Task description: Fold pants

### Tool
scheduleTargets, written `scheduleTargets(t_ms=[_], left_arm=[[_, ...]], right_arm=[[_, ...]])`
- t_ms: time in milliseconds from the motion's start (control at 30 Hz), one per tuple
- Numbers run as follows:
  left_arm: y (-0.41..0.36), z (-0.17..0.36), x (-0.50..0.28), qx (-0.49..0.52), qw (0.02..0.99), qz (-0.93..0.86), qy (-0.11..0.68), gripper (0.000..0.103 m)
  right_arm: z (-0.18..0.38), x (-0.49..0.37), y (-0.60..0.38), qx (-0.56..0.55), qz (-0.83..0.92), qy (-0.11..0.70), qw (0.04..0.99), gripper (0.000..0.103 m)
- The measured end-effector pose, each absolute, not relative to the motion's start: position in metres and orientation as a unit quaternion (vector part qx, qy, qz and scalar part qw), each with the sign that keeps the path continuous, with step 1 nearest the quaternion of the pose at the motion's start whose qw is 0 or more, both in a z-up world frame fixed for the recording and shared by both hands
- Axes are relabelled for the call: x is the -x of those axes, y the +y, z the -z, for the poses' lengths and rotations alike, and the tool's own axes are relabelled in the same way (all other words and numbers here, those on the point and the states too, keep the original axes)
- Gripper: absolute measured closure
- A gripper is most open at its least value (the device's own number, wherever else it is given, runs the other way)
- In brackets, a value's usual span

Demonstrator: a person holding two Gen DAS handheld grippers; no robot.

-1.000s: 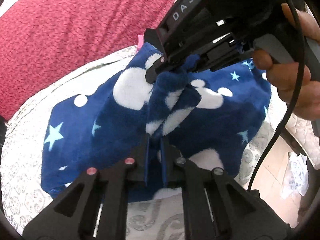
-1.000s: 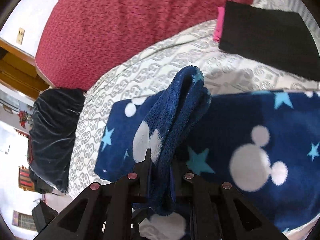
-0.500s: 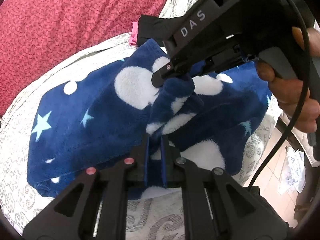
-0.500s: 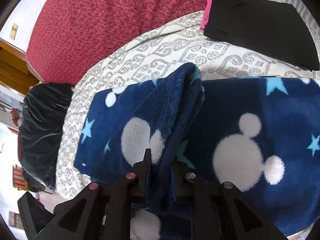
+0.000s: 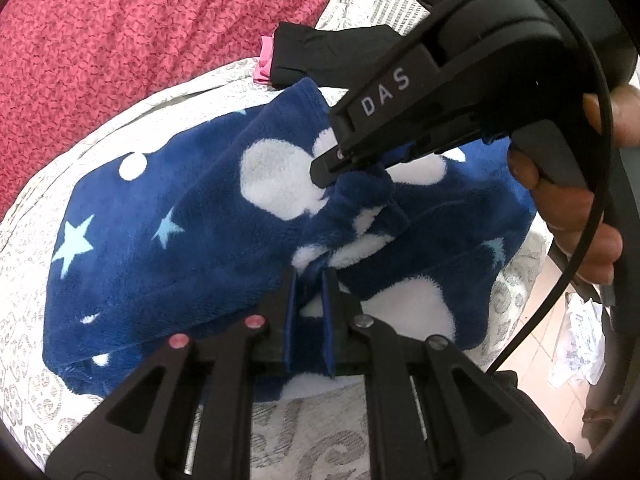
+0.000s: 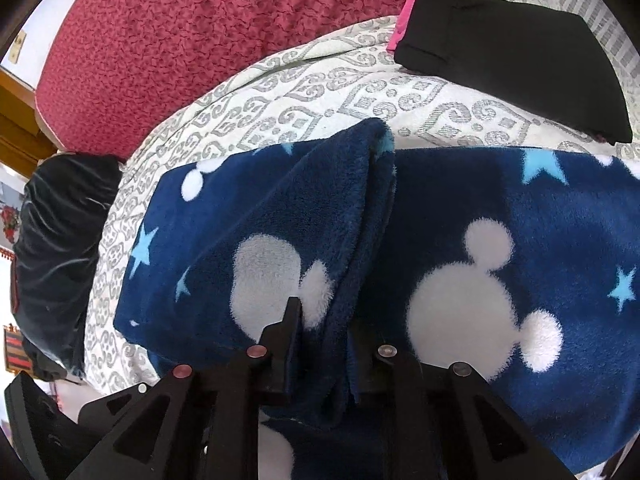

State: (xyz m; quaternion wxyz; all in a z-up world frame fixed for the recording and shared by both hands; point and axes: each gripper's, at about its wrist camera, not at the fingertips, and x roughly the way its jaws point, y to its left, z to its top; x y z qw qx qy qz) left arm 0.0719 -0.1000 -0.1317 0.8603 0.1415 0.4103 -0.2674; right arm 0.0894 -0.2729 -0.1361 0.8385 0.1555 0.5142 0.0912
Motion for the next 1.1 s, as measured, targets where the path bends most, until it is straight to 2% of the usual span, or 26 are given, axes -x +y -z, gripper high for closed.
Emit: scheduleTargets(t_ms=[267, 467, 867, 1000, 1100], left_arm=[[-0.091, 0.121, -0.071, -0.126, 0.858, 0.262, 0.424, 0.087], [-0.091, 0.101, -0.067, -0.12, 0.863, 0.255, 0.42, 0.086], [-0.128, 0.081, -0.072, -0.124, 0.863, 0.259, 0.416, 0.081], [-0.151, 0.082, -0.071, -0.134, 0.859, 0.269, 0.415, 0.069], [-0.17, 0.085, -0.07, -0.138, 0.853, 0.28, 0.418, 0.068]], right_arm=[[0.125, -0.075, -0.269, -0.101, -0.044, 0.505, 0.856, 0.07], [0.11, -0.055, -0.279, -0.077, -0.021, 0.486, 0.871, 0.069], [0.098, -0.013, -0.353, -0.123, 0.025, 0.459, 0.88, 0.069], [0.103, 0.0, -0.39, -0.146, 0.058, 0.455, 0.876, 0.068], [0.109, 0.014, -0.426, -0.174, 0.085, 0.452, 0.871, 0.064]])
